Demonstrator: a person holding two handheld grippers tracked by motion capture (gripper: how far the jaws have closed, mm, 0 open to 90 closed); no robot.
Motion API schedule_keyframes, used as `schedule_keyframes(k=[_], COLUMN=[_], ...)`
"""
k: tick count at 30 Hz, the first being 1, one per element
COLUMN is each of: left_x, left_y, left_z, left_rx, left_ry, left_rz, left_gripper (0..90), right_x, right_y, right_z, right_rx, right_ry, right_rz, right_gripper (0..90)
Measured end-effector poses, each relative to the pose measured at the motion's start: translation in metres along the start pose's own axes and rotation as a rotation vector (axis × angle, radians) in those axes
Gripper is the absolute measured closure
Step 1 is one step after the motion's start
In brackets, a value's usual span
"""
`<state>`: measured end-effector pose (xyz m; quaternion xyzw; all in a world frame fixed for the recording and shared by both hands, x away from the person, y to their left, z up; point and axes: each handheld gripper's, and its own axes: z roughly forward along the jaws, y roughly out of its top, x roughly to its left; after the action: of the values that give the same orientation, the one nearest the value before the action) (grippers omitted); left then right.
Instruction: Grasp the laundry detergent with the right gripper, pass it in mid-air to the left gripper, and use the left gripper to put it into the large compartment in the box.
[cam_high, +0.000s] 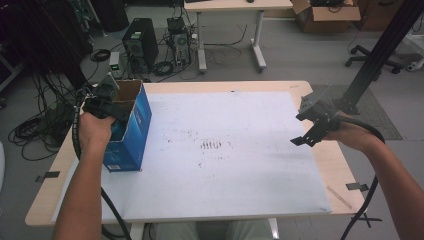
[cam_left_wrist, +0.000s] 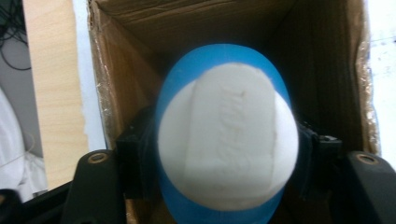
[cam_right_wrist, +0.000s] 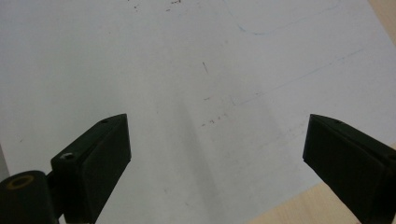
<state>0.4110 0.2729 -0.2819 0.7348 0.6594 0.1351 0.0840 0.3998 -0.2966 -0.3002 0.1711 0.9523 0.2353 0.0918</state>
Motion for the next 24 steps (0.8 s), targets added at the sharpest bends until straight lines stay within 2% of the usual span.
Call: schedule_keyframes(k=[7, 9, 24], left_x=[0.0, 0.0, 0.005], left_y=[-0.001, -0.001, -0.005], left_z=[-0.001, -0.003, -0.013], left_rx=[-0.009, -0.013, -0.06], left_ry=[-0.024, -0.019, -0.06], left_rz=[-0.001, -0.002, -0.006], left_gripper=[30.8, 28.4, 24.9], right_x=[0.001, 0.001, 0.002], right_y=[-0.001, -0.001, 0.0], right_z=[-0.001, -0.001, -0.002], right_rx=[0.004, 0.004, 0.005], right_ry=[0.002, 0.001, 0.003], right_rz=[0.003, 0.002, 0.003], right_gripper=[7.4, 7.4, 7.1])
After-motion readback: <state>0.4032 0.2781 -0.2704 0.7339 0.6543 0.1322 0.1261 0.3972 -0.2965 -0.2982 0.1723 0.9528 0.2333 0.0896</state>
